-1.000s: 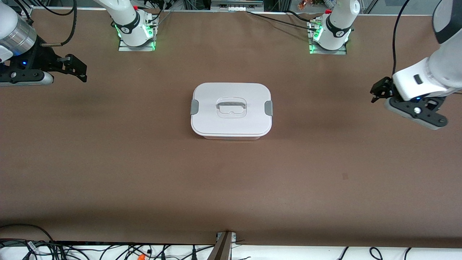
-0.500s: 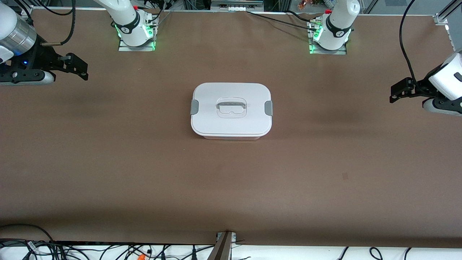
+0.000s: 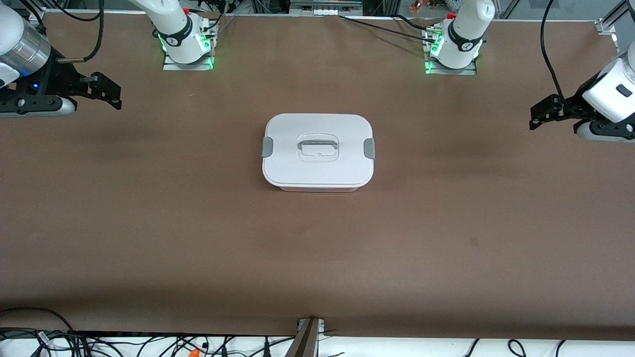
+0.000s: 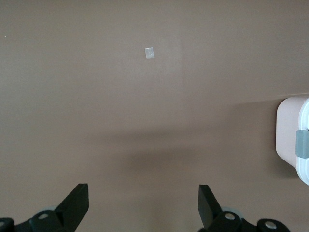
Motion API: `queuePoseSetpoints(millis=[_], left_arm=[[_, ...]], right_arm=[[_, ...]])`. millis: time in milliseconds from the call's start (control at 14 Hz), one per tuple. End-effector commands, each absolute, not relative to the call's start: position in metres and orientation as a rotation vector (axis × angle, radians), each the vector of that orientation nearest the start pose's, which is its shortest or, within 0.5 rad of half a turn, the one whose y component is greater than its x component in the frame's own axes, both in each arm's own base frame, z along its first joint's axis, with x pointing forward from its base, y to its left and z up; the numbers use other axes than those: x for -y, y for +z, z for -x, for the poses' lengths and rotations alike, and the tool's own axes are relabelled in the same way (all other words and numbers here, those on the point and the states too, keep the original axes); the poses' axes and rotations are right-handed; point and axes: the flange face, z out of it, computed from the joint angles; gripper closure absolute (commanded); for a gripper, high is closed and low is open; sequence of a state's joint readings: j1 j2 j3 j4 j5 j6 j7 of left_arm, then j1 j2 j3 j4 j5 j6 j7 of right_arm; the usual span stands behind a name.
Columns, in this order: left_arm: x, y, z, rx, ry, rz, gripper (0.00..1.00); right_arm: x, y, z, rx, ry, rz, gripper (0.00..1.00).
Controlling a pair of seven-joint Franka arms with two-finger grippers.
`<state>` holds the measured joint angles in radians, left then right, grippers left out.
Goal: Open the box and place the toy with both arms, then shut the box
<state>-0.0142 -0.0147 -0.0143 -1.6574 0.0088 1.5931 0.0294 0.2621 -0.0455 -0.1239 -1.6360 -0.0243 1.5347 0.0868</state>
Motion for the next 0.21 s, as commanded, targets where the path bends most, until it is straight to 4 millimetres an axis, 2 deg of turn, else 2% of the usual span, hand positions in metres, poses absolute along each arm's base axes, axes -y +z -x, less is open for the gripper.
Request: queuePoseSetpoints(millis=[0, 143], left_arm=[[0.0162, 0.5928, -0.5392, -0.076, 0.046, 3.146, 0.00], [0.0146, 0.5927, -0.5397, -0.071, 0.046, 3.146, 0.00]], right_arm=[[-0.0698, 0.6211, -0.5304, 0.056, 0.096, 3.149, 0.00], [-0.0699, 0.6205, -0.5312, 0.053, 0.094, 3.150, 0.00]])
